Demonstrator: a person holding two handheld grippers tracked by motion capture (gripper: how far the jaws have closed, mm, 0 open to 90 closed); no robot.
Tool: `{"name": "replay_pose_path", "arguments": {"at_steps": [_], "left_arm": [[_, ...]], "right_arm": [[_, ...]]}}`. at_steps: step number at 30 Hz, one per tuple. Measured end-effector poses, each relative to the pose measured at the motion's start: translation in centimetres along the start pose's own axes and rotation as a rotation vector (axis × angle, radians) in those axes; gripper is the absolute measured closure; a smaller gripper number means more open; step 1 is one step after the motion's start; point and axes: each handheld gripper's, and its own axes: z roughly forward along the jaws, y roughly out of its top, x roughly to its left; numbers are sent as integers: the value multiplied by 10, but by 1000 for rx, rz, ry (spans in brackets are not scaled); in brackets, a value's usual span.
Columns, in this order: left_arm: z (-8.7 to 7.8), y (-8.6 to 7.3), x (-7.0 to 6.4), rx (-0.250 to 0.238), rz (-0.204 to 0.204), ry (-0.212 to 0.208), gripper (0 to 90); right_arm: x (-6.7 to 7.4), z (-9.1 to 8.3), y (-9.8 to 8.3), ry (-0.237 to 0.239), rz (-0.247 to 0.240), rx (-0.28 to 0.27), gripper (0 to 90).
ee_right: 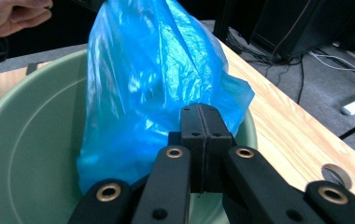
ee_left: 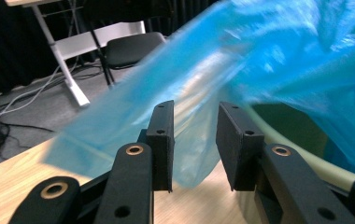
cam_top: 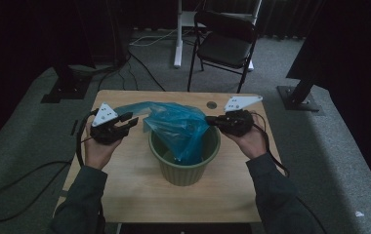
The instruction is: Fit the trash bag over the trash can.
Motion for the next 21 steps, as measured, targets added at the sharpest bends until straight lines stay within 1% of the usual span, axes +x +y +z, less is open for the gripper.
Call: {"name": "replay_pose_path", "arguments": {"at_steps": [1, 3, 8, 13, 15, 16, 17, 18, 19, 21], "left_arm": [[-1, 0, 1, -2, -6, -5, 671], [0, 0, 0, -7, -7, -12, 670], [8, 6, -7, -4, 11, -44, 666], [25, 14, -15, 13, 26, -78, 648], [32, 15, -17, 24, 25, -105, 623], [32, 15, -17, 24, 25, -105, 607], [40, 16, -19, 28, 22, -139, 607], [45, 17, -20, 38, 16, -158, 563], [48, 17, -21, 42, 22, -166, 553], [53, 19, -23, 51, 20, -173, 537]], "right_arm": [[-1, -1, -1, 5, 5, -5, 899], [-1, -1, -2, 11, 10, -8, 899], [1, 2, -1, 23, 6, -9, 899], [5, 3, 1, 40, -9, -17, 898], [6, 2, 2, 42, -12, -21, 898], [6, 2, 2, 42, -12, -21, 898], [6, 1, 2, 44, -12, -23, 898], [6, 0, 2, 46, -13, -28, 898], [6, 0, 3, 48, -11, -30, 899], [6, -1, 3, 56, -12, -35, 898]]}}
